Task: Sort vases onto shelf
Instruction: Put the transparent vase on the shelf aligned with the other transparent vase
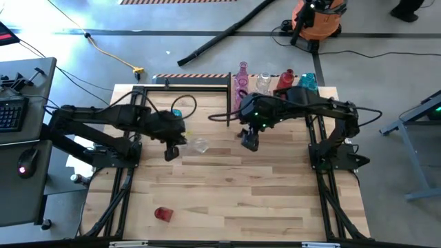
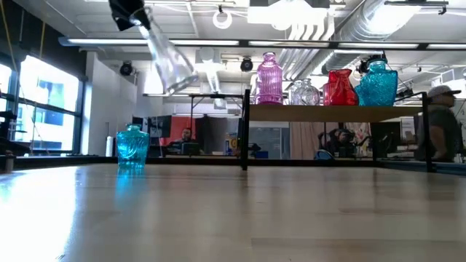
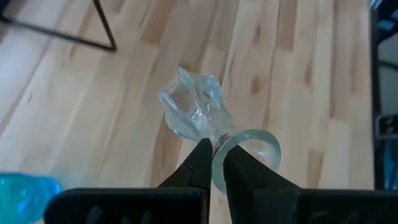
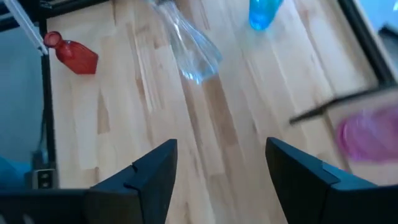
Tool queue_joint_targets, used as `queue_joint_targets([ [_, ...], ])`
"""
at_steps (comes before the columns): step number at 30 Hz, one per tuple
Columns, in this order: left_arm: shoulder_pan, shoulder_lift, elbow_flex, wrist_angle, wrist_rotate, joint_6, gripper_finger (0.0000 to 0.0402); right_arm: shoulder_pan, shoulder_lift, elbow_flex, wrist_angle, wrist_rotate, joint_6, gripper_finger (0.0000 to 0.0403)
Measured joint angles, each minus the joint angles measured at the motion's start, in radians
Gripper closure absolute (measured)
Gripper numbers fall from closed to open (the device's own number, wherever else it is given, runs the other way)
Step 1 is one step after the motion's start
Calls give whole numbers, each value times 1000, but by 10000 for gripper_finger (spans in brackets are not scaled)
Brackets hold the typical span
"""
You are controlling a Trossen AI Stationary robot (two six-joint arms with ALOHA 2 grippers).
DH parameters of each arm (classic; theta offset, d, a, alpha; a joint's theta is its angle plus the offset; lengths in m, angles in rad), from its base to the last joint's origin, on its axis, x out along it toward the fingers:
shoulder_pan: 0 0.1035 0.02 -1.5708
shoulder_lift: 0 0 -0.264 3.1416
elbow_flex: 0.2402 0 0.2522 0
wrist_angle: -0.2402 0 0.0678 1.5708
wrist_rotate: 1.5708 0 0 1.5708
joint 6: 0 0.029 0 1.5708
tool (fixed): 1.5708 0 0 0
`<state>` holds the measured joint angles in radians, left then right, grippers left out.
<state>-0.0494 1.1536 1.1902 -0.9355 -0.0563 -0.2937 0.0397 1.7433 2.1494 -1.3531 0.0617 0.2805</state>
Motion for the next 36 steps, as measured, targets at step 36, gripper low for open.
queue_joint_targets([
  [36,16,51,35,371,-84,-36,392,41,193,0,435,111,-371,176],
])
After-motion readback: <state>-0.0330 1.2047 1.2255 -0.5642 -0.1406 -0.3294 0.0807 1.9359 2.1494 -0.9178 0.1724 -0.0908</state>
